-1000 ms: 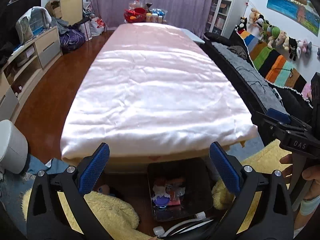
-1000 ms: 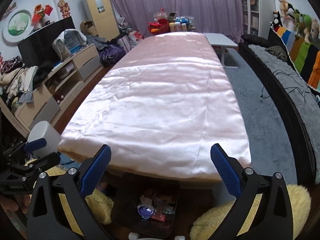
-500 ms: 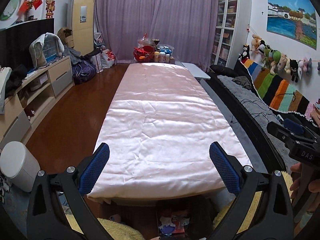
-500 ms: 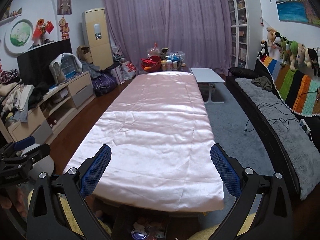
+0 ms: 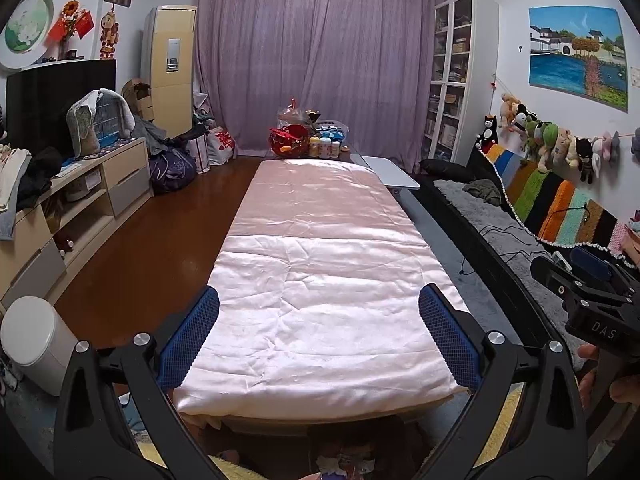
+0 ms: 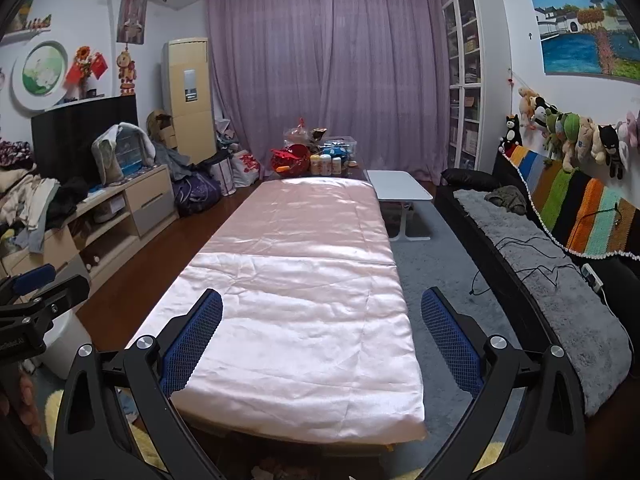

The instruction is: Collect trash

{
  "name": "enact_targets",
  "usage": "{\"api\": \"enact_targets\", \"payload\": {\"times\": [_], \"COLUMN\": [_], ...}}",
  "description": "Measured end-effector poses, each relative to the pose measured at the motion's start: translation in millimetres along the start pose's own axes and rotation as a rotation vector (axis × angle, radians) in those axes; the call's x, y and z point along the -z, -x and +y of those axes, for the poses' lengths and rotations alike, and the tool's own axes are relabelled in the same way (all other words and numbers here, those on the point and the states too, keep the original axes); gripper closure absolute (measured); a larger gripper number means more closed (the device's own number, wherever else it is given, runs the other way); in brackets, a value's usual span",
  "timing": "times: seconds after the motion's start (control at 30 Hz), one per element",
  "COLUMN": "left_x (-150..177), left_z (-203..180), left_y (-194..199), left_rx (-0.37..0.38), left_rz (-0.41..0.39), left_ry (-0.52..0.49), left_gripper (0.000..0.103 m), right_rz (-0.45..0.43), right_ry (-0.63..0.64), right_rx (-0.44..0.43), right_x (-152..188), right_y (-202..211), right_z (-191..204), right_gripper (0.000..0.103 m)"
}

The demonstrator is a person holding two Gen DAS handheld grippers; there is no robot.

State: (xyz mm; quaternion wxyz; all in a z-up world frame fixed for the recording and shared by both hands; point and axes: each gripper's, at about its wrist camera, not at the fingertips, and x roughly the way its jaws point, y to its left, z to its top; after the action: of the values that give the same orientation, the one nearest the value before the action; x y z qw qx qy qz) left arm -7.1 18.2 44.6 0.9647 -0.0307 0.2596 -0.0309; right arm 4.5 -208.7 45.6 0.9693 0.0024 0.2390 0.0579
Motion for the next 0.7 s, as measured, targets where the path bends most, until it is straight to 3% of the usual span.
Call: {"api": "enact_targets", "payload": {"times": [0.33, 0.7], "left_x": [11.3, 13.1], "left_z": [-6.6, -10.0], "left_y": [4.2, 8.1], "left_rx": [0.015, 0.028], "left_rz": [-0.003, -0.014], "left_ry": [-0.015, -0.022], "left_gripper": [0.008, 0.008], "right_rz": [0.002, 0.001], "right_ry": [0.009, 0.010], "right_rx": [0.041, 0.020], "right_x": [8.4, 10.3], "right_y": [5.8, 8.5], "right_z": [8.1, 10.6], "right_gripper": [0.003, 0.003]}}
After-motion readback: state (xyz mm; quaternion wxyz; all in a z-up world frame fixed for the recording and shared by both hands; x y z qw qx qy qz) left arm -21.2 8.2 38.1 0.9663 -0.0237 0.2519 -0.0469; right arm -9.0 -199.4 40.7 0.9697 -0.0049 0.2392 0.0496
